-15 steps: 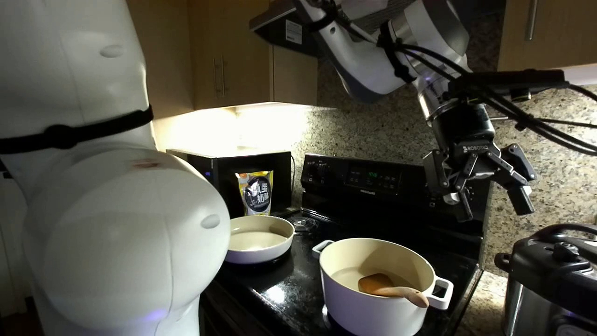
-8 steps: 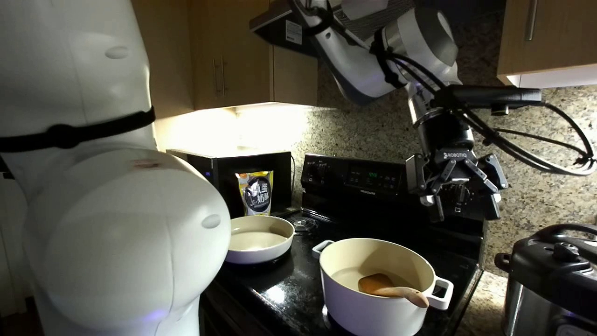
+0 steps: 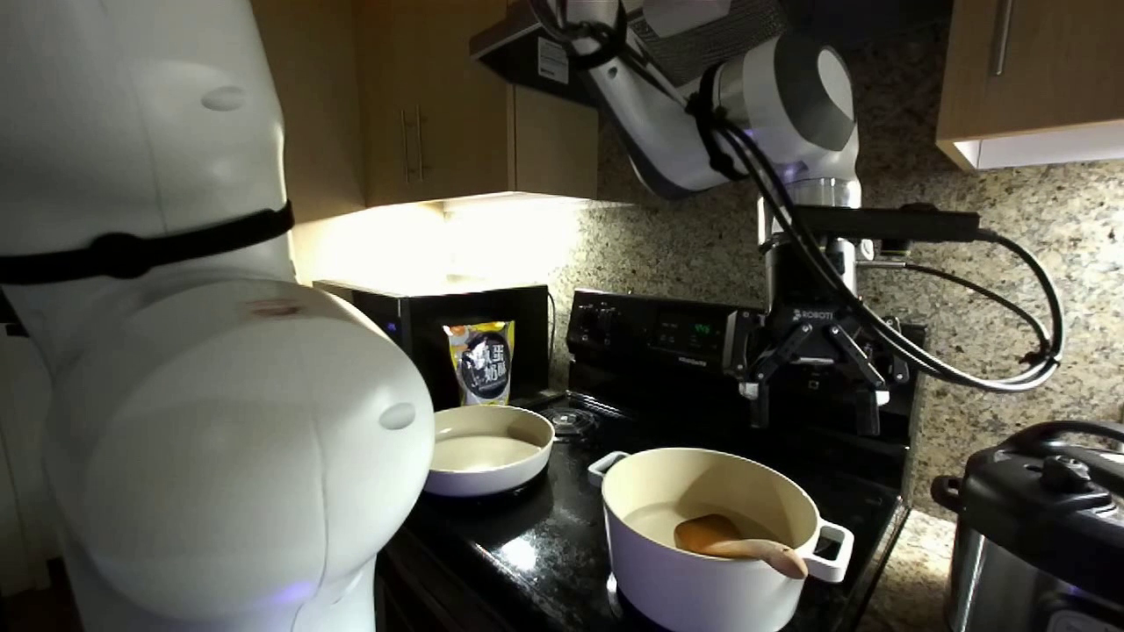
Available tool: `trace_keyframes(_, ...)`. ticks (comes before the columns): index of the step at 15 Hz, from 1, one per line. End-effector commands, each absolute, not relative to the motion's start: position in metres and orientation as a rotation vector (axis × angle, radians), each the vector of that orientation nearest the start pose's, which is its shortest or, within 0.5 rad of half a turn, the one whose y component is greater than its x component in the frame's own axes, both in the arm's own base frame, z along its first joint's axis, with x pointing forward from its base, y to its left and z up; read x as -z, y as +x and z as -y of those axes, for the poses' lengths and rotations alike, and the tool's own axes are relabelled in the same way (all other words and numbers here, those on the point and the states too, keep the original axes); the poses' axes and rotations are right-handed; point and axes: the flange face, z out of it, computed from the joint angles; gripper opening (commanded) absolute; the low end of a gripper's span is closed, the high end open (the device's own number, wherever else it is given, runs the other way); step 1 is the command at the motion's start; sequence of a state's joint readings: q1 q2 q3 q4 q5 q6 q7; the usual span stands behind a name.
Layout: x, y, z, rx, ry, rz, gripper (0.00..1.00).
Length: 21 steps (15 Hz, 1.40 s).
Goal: Use the wooden spoon to stir the liquid in the white pot.
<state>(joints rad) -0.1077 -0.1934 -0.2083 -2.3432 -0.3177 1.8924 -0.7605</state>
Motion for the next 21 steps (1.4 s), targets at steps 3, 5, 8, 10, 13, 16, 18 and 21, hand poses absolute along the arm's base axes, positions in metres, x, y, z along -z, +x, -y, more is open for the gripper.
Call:
trace_keyframes(3,-0.358,0.435,0.163,-0.591,-3.101,0.753,1.00)
trace_keyframes(5,-0.347,0.439,0.163,-0.623,-3.098,0.709,1.00)
trace_keyframes(8,-0.347,0.435,0.162,-0.647,-3.078,0.746,1.00)
trace_keyframes(10,-0.345,0.437,0.163,-0.653,-3.078,0.745,1.00)
trace_keyframes(13,-0.331,0.433,0.164,-0.753,-3.010,0.840,1.00)
trace_keyframes(16,-0.317,0.430,0.163,-0.795,-2.970,0.896,1.00)
trace_keyframes(18,-0.309,0.429,0.160,-0.834,-2.958,0.932,1.00)
trace_keyframes(21,-0.297,0.433,0.150,-0.893,-2.960,1.006,1.00)
